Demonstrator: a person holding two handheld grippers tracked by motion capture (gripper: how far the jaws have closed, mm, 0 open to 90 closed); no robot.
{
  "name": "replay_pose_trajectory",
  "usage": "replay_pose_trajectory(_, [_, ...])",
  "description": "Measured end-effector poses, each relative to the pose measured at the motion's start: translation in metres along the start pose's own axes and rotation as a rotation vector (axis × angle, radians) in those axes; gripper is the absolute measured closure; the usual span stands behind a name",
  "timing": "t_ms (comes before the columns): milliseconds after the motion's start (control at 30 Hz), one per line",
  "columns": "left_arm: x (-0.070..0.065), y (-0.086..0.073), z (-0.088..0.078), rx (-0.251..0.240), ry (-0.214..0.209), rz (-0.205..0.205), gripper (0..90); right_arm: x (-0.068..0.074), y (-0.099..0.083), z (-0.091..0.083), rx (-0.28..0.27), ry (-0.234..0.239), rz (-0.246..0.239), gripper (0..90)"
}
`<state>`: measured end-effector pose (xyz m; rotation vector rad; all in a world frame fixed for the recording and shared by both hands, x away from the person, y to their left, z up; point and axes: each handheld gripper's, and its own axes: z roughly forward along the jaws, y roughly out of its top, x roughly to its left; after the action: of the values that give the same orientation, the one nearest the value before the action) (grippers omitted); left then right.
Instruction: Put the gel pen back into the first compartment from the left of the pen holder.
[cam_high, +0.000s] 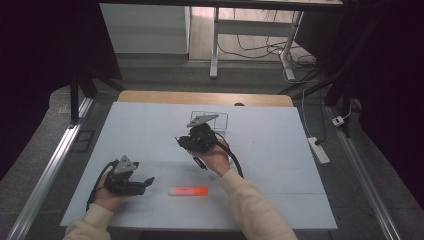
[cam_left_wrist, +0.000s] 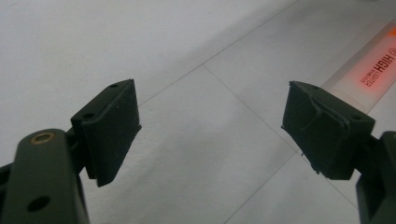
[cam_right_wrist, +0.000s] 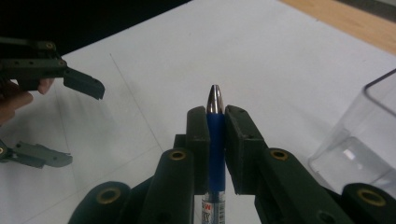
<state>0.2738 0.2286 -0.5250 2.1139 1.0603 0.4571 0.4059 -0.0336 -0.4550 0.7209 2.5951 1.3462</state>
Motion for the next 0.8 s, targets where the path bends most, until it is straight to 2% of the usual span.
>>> replay_pose_trajectory(267, [0.000, 0.000, 0.000, -0.001, -0.001, -0.001, 18.8, -0.007, 0.002, -0.015, -0.058, -0.018, 0.009, 79.1])
replay_pose_trajectory(800, [0.001, -0.001, 0.000, 0.003, 0.003, -0.002, 18.8, -0.015, 0.006, -0.041, -0.176, -0.018, 0.030, 79.1])
